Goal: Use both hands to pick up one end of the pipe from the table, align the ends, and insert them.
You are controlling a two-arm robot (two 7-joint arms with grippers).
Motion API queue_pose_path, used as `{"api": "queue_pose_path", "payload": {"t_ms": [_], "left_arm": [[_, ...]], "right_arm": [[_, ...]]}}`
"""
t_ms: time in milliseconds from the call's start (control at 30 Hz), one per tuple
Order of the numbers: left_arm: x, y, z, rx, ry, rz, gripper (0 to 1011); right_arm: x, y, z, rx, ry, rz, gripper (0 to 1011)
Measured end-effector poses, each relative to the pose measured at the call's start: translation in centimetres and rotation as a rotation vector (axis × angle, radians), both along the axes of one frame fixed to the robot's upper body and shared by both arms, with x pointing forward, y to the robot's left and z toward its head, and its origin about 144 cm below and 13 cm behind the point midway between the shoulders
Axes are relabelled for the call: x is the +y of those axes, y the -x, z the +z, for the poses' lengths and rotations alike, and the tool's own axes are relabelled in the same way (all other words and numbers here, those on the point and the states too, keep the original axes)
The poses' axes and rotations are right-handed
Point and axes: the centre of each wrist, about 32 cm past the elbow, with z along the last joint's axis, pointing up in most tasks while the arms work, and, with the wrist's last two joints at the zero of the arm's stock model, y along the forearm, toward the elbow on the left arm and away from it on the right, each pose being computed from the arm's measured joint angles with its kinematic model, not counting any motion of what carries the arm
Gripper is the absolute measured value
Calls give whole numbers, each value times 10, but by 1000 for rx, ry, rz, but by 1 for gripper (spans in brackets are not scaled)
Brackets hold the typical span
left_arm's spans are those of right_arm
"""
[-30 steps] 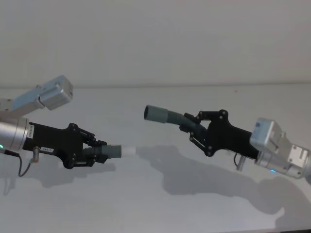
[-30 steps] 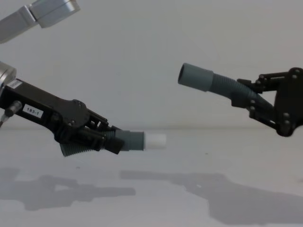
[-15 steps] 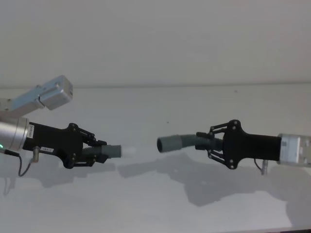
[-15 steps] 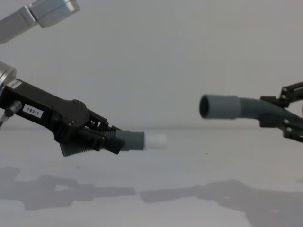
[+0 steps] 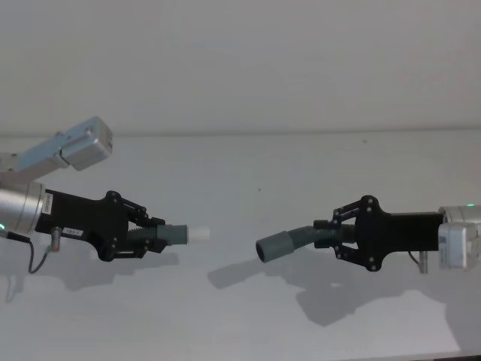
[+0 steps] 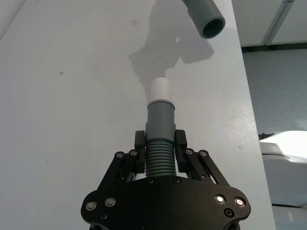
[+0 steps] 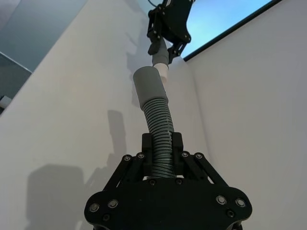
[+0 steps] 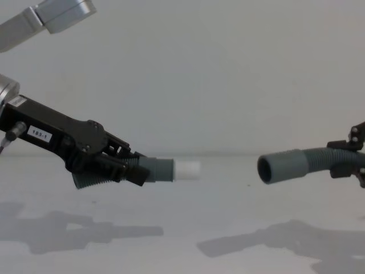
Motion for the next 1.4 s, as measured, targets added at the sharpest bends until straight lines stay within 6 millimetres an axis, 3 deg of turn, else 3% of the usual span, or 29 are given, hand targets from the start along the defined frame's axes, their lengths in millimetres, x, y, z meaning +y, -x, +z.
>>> {"api": "queue_pose_path", "payload": {"t_ms": [1400], "left_arm": [[0,0,0,0,0,0,327]], "right_arm": [[26,14,-12,0,26,-185,211]]}}
